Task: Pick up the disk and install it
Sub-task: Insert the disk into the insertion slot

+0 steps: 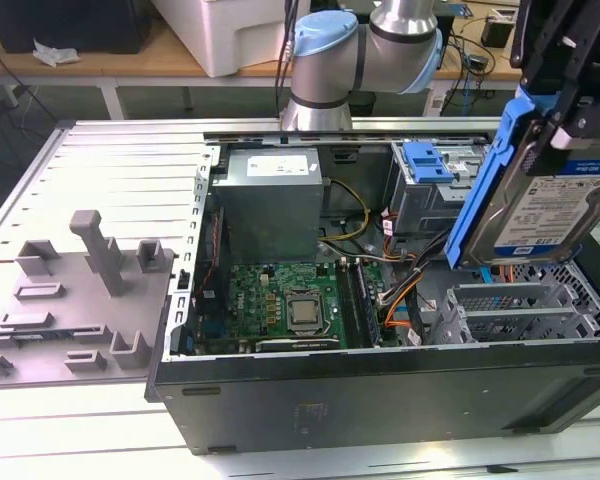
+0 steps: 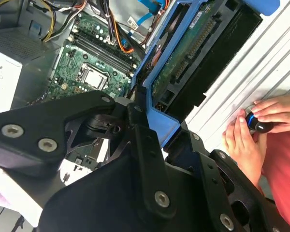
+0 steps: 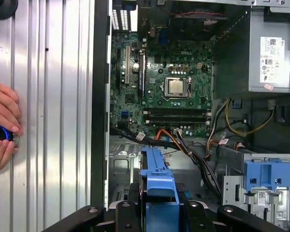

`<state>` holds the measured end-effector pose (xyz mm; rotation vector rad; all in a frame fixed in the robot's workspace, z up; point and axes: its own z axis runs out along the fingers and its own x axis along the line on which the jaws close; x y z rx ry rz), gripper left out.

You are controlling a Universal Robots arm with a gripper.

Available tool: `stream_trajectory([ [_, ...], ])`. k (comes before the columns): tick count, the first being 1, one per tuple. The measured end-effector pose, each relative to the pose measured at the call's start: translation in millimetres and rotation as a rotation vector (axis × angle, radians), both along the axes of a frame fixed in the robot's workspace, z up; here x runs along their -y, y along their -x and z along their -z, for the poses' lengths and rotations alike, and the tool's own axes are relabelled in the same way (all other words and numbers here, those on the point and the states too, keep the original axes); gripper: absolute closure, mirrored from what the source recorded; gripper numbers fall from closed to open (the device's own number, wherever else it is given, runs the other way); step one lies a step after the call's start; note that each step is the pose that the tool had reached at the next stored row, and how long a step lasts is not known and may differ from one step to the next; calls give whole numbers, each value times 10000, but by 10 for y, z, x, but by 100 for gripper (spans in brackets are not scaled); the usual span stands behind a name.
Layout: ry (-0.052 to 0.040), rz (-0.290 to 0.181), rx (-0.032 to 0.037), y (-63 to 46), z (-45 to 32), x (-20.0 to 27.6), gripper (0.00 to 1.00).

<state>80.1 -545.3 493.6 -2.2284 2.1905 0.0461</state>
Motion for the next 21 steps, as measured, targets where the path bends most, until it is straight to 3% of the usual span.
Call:
stream_trajectory([
  [6, -323, 32, 0, -82, 34, 76, 63],
  [9, -414, 48, 0, -111, 48, 95, 63],
  [19, -408, 49, 2, -116, 54, 96, 63],
  [21, -312, 48, 1, -118, 56, 96, 63],
])
